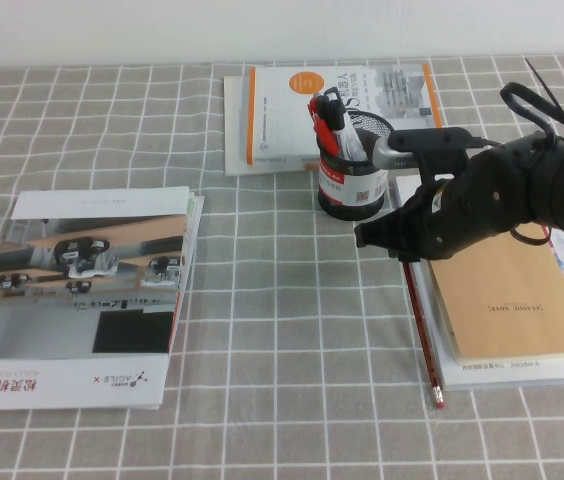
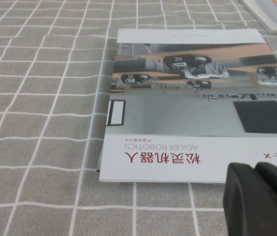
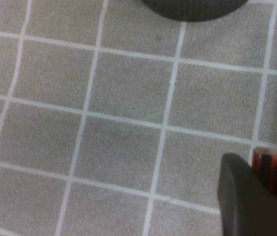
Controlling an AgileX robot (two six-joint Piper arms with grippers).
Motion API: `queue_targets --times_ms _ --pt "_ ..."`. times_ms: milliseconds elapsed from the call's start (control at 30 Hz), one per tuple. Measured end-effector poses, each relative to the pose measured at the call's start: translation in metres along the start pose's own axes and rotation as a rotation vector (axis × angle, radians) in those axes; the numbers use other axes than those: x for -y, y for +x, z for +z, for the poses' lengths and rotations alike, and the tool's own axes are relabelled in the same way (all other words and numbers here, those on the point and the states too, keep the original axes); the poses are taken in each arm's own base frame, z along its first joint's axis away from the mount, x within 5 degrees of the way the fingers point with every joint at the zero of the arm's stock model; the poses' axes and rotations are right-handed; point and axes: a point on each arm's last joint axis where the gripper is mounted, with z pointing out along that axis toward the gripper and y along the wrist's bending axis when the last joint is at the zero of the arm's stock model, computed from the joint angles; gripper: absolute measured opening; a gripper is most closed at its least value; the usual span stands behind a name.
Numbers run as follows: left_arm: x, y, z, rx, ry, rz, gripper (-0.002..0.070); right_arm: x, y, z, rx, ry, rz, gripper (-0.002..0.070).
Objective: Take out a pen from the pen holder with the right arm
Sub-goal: 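Take a marker out of the pen holder and lay it on the table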
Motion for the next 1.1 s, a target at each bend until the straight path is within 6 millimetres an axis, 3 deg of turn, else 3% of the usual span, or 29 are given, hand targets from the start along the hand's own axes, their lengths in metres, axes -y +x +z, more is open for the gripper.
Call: queue_targets --times_ms 400,833,1100 --pt "0.0000 0.0000 0.0000 0.000 0.000 0.000 -0.0003 -0.0003 -0.0004 0.0064 0.007 -0.004 0.005 0.0020" --pt "0.0000 0.0000 0.0000 0.000 0.000 0.000 -0.0003 -0.0004 -0.0005 0.0064 0.007 -0.006 0.007 0.0153" --pt "0.0000 0.0000 0.0000 0.000 0.000 0.000 -0.0003 -0.0012 -0.0025 -0.0006 0.014 -0.008 0.007 0.0168"
